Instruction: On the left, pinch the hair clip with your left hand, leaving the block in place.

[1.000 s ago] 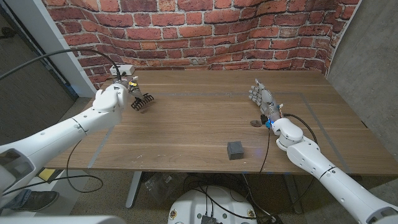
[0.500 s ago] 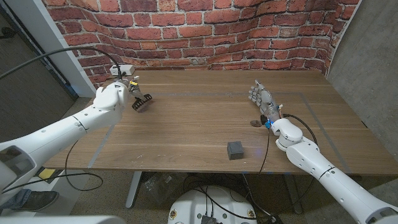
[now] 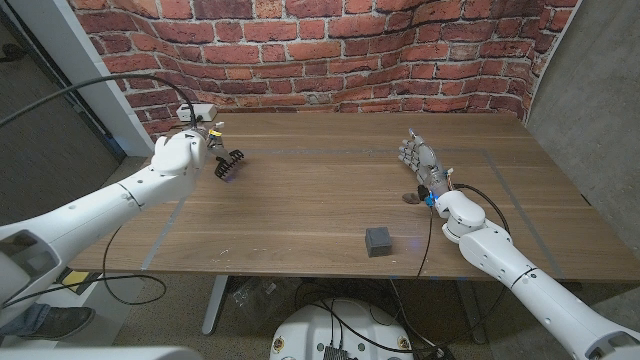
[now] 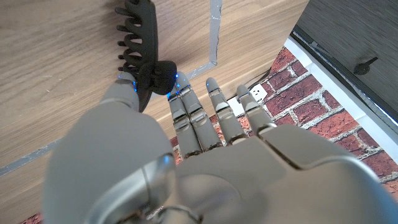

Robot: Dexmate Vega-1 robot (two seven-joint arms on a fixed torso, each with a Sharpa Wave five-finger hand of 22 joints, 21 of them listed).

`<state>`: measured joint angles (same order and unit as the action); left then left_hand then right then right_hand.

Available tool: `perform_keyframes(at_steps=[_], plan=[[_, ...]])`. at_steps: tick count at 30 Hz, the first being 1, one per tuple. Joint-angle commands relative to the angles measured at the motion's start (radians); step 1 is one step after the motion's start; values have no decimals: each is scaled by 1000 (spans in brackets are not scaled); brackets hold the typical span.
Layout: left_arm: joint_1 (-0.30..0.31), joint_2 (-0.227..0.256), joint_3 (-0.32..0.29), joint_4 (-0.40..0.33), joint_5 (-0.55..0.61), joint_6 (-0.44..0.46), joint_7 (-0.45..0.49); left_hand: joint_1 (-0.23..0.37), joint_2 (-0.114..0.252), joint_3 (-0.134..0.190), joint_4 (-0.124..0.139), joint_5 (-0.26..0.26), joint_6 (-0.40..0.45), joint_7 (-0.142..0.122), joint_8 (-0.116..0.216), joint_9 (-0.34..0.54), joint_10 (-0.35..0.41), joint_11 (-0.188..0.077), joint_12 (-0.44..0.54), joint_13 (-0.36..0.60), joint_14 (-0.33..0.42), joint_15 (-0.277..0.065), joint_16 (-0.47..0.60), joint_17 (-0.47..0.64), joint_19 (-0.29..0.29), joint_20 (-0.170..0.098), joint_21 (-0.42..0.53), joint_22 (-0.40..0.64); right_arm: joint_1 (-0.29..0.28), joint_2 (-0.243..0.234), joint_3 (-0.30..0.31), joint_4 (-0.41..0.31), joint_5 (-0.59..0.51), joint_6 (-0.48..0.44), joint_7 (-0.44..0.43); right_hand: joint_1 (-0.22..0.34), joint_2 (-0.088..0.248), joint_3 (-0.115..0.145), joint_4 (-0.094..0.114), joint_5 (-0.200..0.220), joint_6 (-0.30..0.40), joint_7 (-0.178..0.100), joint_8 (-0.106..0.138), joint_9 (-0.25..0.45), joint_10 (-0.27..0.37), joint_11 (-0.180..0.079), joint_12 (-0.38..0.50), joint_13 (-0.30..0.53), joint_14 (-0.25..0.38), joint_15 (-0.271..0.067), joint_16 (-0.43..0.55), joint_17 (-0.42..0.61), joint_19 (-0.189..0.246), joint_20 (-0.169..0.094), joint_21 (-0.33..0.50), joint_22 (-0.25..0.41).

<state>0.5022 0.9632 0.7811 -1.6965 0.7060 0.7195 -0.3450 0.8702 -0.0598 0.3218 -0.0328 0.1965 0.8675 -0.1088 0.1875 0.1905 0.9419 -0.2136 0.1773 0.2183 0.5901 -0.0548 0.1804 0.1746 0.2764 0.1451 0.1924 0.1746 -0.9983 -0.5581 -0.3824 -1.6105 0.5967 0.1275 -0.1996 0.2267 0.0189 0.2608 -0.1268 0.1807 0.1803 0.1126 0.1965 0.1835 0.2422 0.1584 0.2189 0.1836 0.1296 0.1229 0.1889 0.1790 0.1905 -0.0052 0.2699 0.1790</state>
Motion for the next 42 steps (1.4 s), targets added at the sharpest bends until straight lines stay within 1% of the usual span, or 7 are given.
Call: perform_keyframes(at_steps=[1,11,24,27,30,37,42], plan=[[-14,-23,15,32,26,-15,-32,-6,2,2,4,5,-5,3,0,2,-6,1,3,3,-8,-121,-2,4,0,9,-2,3,0,2,-1,10,5,-3,1,5,2,-6,-1,-1,6,-1,-2,5,9,-1,-3,3,3,0,-3,5,8,5,-1,6],[-20,-29,24,44,31,-12,-51,-9,4,2,6,6,-5,3,4,2,-9,1,6,3,-10,-117,1,4,0,13,-1,3,6,5,-5,23,9,-4,11,5,3,-6,-1,-1,6,-2,-2,5,9,-1,-3,3,3,1,-4,5,9,6,-3,6],[-40,-40,48,61,71,-8,-89,-16,8,2,11,7,-33,1,1,2,-29,2,8,8,-27,-111,1,6,-3,24,0,3,10,4,-7,28,11,-6,16,5,3,-7,-1,-1,5,-2,-2,5,9,1,-3,3,4,1,-3,5,10,6,-5,6],[-43,-43,51,66,74,-12,-94,-19,10,2,13,7,-43,-6,1,3,-45,2,7,8,-35,-106,1,6,-5,28,0,3,9,3,-7,28,11,-7,16,5,3,-7,-1,-1,5,-2,-2,5,10,1,-3,3,4,1,-4,5,11,6,-6,6],[-49,-47,58,74,84,-12,-105,-21,10,1,14,7,-46,-12,2,3,-47,1,9,9,-37,-111,2,7,-6,28,1,3,8,4,-7,29,12,-5,16,5,3,-7,-1,-1,5,-2,-2,5,10,1,-3,3,4,2,-4,5,11,6,-6,6],[-62,-57,72,87,101,-21,-128,-33,8,-3,20,6,-64,-11,0,3,-61,0,7,8,-50,-109,1,7,-11,29,0,4,2,5,-5,29,13,0,15,5,3,-7,-1,-1,5,-2,-2,5,11,0,-3,3,5,1,-3,5,12,6,-7,6],[-67,-59,79,89,114,-26,-145,-43,8,-7,26,5,-84,-17,-2,3,-81,1,5,6,-63,-104,0,8,-16,31,-1,4,-1,5,-5,28,14,1,13,5,3,-7,-1,-1,4,-2,-2,5,11,1,-3,3,7,1,-3,5,12,6,-8,6]])
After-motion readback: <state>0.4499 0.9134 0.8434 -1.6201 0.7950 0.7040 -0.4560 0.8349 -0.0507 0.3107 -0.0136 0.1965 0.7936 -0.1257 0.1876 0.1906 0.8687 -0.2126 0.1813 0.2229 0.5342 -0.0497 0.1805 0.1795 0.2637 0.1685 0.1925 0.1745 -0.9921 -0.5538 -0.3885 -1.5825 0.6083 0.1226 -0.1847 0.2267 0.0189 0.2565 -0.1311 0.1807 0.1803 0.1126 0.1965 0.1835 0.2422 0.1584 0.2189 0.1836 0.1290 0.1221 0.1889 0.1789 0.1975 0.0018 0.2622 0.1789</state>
